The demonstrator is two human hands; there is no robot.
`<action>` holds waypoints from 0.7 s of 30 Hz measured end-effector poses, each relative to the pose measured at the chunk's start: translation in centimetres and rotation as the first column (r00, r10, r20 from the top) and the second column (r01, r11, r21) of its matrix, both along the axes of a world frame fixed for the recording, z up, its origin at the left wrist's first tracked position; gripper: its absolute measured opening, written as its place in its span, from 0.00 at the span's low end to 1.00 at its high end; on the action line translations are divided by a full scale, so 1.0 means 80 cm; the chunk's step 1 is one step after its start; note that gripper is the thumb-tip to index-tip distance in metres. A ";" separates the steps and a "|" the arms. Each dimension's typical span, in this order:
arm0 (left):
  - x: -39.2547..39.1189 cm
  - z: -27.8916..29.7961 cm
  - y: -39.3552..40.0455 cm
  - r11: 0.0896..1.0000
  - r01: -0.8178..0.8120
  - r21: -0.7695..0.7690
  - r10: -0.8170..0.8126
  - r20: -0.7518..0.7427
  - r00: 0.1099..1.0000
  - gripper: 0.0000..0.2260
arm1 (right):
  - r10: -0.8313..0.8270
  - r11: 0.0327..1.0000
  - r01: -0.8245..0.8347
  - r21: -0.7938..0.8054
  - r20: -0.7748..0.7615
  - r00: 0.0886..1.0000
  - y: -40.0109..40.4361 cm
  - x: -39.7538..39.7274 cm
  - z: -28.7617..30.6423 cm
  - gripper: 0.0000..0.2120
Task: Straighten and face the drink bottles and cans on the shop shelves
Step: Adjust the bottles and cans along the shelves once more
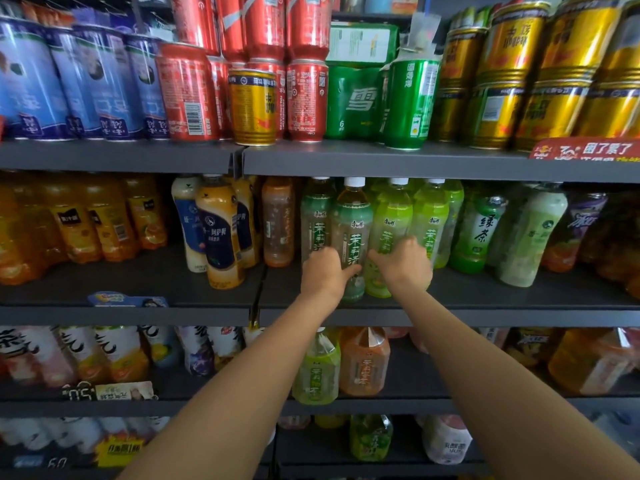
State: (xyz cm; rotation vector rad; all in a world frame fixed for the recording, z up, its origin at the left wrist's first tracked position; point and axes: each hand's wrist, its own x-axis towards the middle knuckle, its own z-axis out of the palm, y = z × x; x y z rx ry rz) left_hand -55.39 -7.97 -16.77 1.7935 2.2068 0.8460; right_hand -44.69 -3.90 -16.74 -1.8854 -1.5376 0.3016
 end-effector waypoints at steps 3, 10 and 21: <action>0.003 0.000 0.005 1.000 -0.002 -0.011 0.002 -0.002 1.000 0.19 | -0.008 1.000 0.008 0.008 0.021 1.000 0.000 0.001 0.000 0.27; 0.012 0.005 0.018 0.999 0.003 -0.042 -0.005 -0.047 0.999 0.19 | -0.017 1.000 0.017 0.011 0.036 0.999 0.000 0.013 0.000 0.29; 0.017 -0.018 0.033 0.996 0.008 -0.091 -0.037 -0.322 0.946 0.09 | -0.018 0.990 0.015 0.144 0.022 1.000 -0.022 0.015 -0.005 0.23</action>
